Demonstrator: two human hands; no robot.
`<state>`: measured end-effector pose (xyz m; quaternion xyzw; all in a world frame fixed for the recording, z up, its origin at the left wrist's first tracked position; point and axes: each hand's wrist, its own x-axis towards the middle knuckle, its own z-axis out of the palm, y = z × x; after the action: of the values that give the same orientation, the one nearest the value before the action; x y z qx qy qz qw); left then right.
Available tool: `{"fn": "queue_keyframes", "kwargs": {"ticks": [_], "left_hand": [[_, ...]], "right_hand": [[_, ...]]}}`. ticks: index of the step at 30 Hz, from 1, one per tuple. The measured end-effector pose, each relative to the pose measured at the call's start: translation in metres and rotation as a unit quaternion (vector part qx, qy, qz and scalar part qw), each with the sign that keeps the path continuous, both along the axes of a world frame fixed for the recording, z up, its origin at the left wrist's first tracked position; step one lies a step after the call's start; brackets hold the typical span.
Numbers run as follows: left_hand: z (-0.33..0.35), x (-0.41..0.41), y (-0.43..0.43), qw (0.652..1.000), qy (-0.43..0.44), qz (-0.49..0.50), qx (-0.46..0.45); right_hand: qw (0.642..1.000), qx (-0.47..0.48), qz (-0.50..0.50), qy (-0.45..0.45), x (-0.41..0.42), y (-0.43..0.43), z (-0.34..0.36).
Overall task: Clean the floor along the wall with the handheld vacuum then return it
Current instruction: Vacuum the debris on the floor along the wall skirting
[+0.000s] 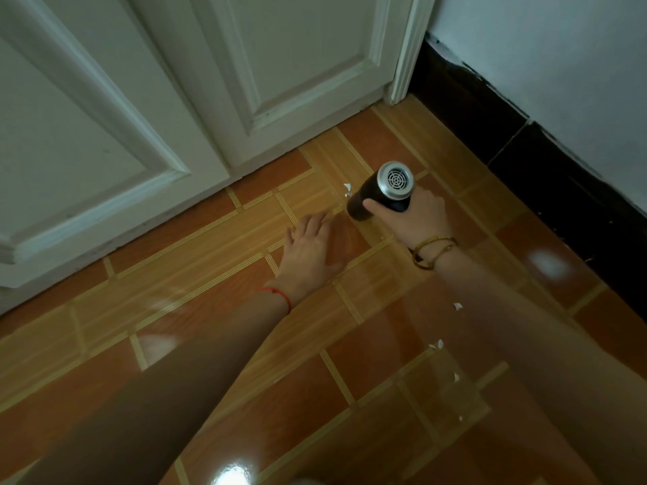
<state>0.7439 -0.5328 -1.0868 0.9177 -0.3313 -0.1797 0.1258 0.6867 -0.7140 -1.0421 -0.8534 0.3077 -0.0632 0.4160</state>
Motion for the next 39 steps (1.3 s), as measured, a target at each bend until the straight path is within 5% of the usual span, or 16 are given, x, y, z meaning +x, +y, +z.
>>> {"fn": "queue_keyframes", "kwargs": {"ticks": [21,39], "left_hand": [[-0.009,-0.002,-0.007,0.994,0.002,-0.014,0.105],[-0.012,-0.013,-0.017,0.999,0.008,0.015,0.041]], "right_hand": [[0.998,-0.023,0.053,0.006,0.058,-0.016,-0.001],[0.99,-0.104,-0.092,0.021,-0.039,-0.058,0.011]]}}
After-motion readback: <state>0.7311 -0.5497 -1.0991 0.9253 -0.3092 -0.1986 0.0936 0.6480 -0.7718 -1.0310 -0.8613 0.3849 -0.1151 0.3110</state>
